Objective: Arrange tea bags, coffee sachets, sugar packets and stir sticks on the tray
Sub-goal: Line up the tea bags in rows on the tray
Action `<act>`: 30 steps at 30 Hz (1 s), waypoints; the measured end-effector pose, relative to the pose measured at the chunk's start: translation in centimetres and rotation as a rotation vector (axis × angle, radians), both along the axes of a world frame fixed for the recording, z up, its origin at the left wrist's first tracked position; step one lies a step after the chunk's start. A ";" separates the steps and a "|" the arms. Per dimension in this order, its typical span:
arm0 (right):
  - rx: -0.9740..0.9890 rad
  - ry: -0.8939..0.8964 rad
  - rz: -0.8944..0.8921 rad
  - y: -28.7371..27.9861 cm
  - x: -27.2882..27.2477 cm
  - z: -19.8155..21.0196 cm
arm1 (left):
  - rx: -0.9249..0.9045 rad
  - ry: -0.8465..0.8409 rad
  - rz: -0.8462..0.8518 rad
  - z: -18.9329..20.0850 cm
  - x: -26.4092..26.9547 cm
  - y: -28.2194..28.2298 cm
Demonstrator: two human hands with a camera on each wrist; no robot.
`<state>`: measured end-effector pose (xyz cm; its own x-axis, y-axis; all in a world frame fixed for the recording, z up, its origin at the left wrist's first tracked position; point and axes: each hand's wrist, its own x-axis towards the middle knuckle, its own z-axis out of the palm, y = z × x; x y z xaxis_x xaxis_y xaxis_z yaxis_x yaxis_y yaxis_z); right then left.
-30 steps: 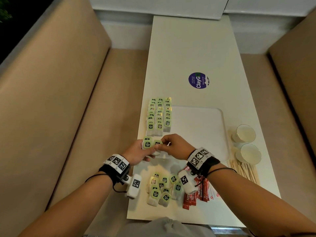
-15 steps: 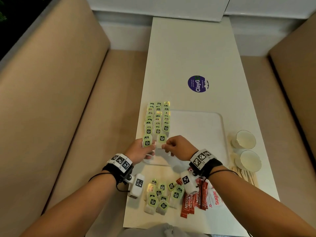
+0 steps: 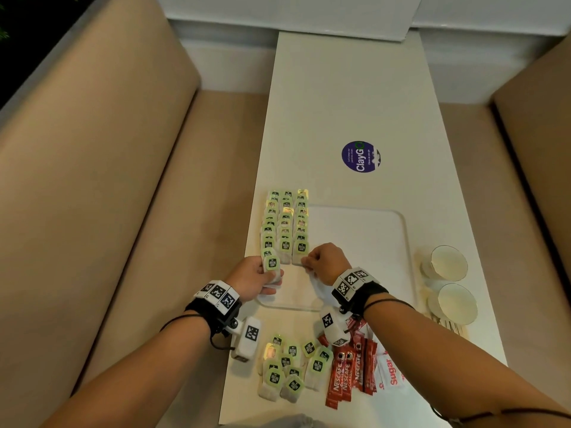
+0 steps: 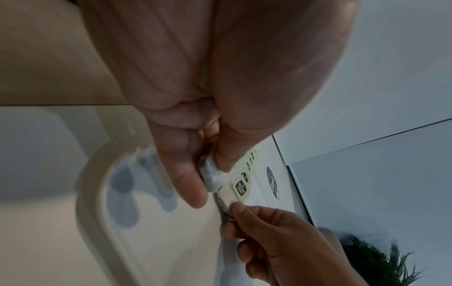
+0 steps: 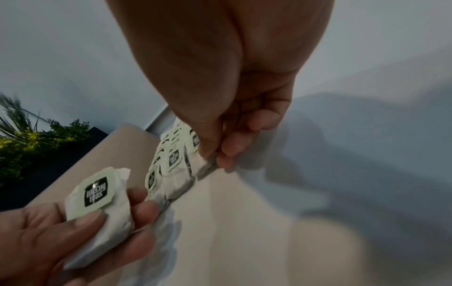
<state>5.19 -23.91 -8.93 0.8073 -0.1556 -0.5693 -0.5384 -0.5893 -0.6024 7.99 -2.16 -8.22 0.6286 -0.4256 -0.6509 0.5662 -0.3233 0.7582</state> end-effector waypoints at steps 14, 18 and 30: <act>-0.013 -0.017 -0.080 -0.1 -0.2 -0.5 | 0.039 -0.026 0.003 -0.3 0.3 0.3; 0.034 -0.079 -0.027 0.8 -1.0 0.3 | 0.052 -0.053 -0.014 -0.4 0.4 0.3; 0.134 -0.150 0.209 3.4 -1.6 1.4 | 0.057 -0.105 -0.020 -0.3 0.2 0.6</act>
<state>3.61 -20.52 -7.55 0.8905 0.0919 -0.4457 -0.3128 -0.5877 -0.7462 8.20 -1.60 -8.54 0.6861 -0.4029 -0.6057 0.4776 -0.3786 0.7928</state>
